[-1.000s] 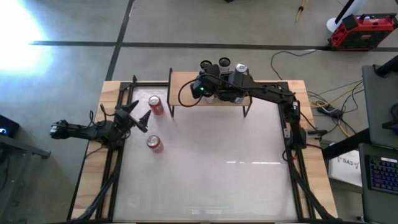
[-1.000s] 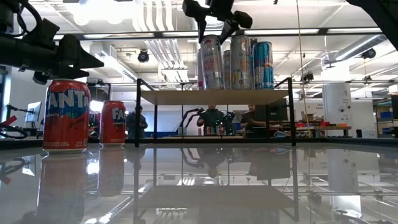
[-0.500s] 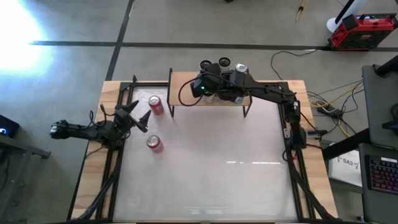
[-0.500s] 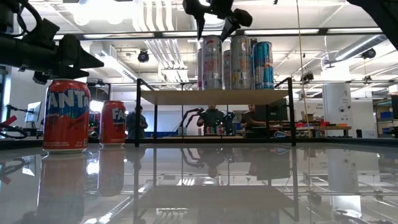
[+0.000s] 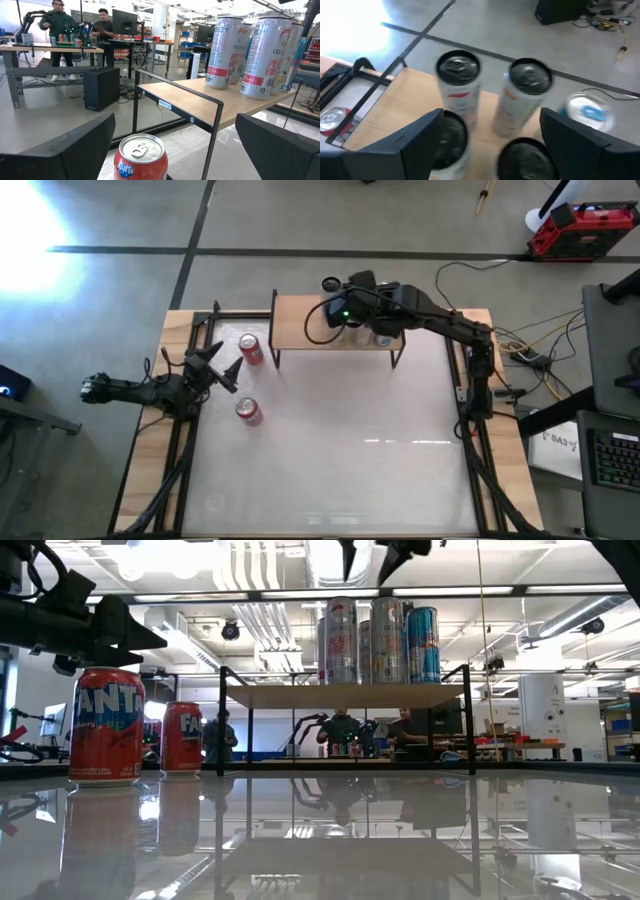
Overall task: Place canned beverage on shelf
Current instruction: Adjust the white yellow soda can, then put the top orange soda can on the shelf
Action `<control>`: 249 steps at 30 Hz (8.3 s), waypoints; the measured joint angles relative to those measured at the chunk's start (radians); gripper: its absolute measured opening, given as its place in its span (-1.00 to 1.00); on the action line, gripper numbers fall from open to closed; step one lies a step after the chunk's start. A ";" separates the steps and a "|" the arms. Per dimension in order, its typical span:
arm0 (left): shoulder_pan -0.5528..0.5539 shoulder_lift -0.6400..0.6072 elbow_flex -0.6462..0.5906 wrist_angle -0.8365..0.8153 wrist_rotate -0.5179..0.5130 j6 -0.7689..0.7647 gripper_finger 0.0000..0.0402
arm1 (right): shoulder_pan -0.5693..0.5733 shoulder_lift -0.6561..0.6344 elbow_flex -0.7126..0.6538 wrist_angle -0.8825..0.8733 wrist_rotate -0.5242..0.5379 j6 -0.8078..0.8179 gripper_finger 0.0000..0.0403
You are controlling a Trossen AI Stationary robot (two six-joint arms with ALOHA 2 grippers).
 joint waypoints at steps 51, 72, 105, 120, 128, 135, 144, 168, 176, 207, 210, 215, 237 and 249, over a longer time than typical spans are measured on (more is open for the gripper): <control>0.000 0.000 0.000 0.000 0.000 0.000 0.98 | 0.004 -0.038 -0.141 -0.205 -0.154 0.345 0.84; 0.000 0.000 0.000 0.000 0.000 0.000 0.98 | -0.025 -0.034 -0.150 -0.173 -0.140 0.380 0.84; 0.000 0.000 0.000 0.000 0.000 0.000 0.98 | -0.025 -0.033 -0.216 -0.061 -0.130 0.389 0.84; 0.000 0.000 0.000 0.000 0.000 0.000 0.98 | -0.025 -0.033 -0.196 -0.102 -0.097 0.349 0.84; 0.000 0.000 0.000 0.000 0.000 0.000 0.98 | -0.025 -0.034 -0.118 -0.168 -0.094 0.337 0.84; 0.000 0.000 0.000 0.000 0.000 0.000 0.98 | -0.016 -0.070 -0.074 -0.205 -0.108 0.309 0.83; 0.000 0.000 0.000 0.000 0.000 0.000 0.98 | 0.024 -0.336 -0.260 -0.201 -0.145 0.274 0.67; 0.000 0.000 0.000 0.000 0.000 0.000 0.98 | 0.258 -0.978 -1.416 0.816 -0.132 0.206 0.65; 0.000 0.000 0.000 0.000 0.000 0.000 0.98 | 0.288 -1.055 -1.675 1.083 -0.416 0.104 0.65; 0.000 0.000 0.000 0.000 0.000 0.000 0.98 | 0.287 -1.426 -2.217 1.694 -0.561 -0.672 0.66; 0.000 0.000 0.000 0.000 0.000 0.000 0.98 | 0.281 -1.488 -2.307 1.810 -0.537 -0.696 0.66; 0.000 0.000 0.000 0.000 0.000 0.000 0.98 | 0.277 -1.558 -2.342 1.705 -0.501 -0.657 0.66; 0.000 0.000 0.000 0.000 0.000 0.000 0.98 | 0.274 -1.696 -2.343 1.520 -0.434 -0.669 0.66; 0.000 0.000 0.000 0.000 0.000 0.000 0.98 | 0.274 -1.695 -2.343 1.520 -0.434 -0.669 0.66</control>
